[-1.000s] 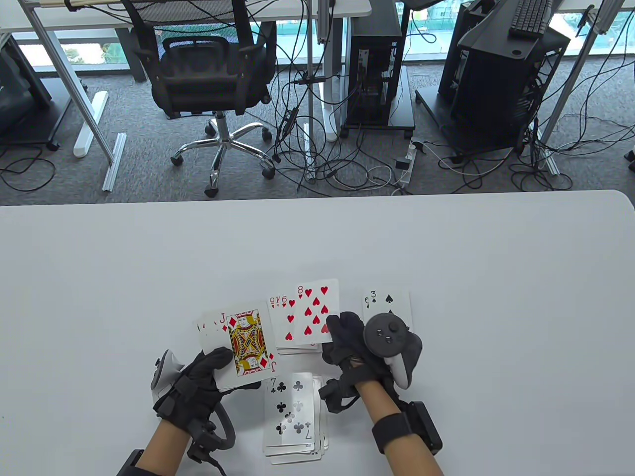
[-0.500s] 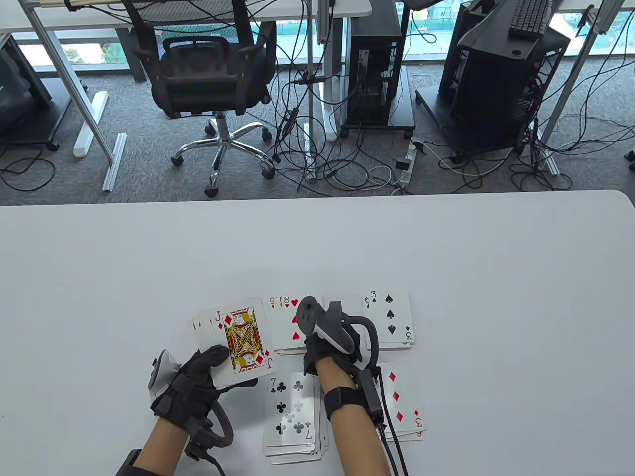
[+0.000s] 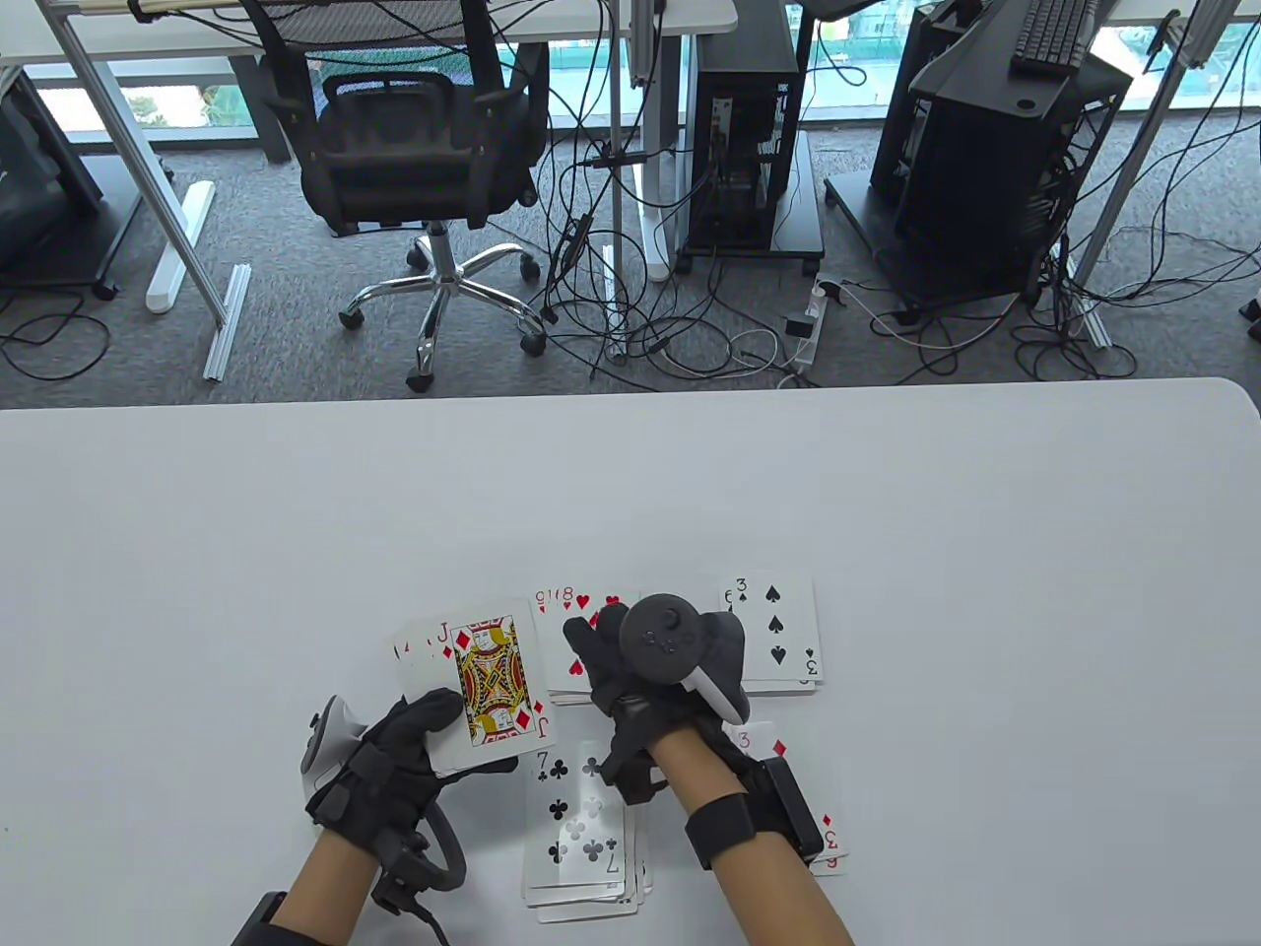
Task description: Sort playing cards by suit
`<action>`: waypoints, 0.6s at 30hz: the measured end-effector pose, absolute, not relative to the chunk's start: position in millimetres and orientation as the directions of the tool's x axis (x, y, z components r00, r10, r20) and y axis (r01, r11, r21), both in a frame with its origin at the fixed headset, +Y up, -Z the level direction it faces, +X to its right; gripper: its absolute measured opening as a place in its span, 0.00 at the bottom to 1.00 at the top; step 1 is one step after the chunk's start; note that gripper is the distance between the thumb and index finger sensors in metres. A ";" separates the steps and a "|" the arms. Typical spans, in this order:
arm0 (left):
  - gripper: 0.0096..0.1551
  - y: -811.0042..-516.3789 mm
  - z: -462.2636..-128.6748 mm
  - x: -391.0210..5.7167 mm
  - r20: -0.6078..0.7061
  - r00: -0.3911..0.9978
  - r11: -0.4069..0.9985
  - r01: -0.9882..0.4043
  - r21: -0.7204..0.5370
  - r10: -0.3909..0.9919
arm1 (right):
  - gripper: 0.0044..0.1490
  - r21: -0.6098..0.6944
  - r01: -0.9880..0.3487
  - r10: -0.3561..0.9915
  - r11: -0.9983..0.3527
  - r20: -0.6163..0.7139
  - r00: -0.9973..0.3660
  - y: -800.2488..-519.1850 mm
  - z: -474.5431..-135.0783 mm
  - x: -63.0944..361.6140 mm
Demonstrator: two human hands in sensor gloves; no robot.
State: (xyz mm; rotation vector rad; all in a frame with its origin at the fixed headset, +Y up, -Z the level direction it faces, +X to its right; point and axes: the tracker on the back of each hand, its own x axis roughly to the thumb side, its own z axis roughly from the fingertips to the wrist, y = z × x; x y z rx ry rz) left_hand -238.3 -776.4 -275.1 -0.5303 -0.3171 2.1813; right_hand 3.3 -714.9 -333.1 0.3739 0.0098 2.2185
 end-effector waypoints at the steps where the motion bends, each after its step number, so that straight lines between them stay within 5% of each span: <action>1: 0.31 -777.0 -274.9 -237.7 -0.266 -0.550 -0.610 -0.684 -0.400 0.792 | 0.43 0.184 -0.802 0.815 -0.568 0.263 -0.517 -715.4 -326.1 0.3; 7: 0.31 -778.3 -274.1 -234.6 -0.277 -0.543 -0.609 -0.682 -0.405 0.793 | 0.52 0.277 -0.713 0.760 -0.644 0.339 -0.555 -719.1 -299.4 -21.0; 10: 0.31 -776.7 -273.4 -232.2 -0.276 -0.543 -0.608 -0.674 -0.420 0.793 | 0.41 0.115 -0.742 0.718 -0.660 0.386 -0.579 -717.8 -293.6 -23.1; 18: 0.30 -776.2 -272.7 -225.2 -0.282 -0.545 -0.611 -0.655 -0.444 0.790 | 0.26 0.107 -0.790 0.766 -0.604 0.351 -0.538 -717.3 -293.5 -11.9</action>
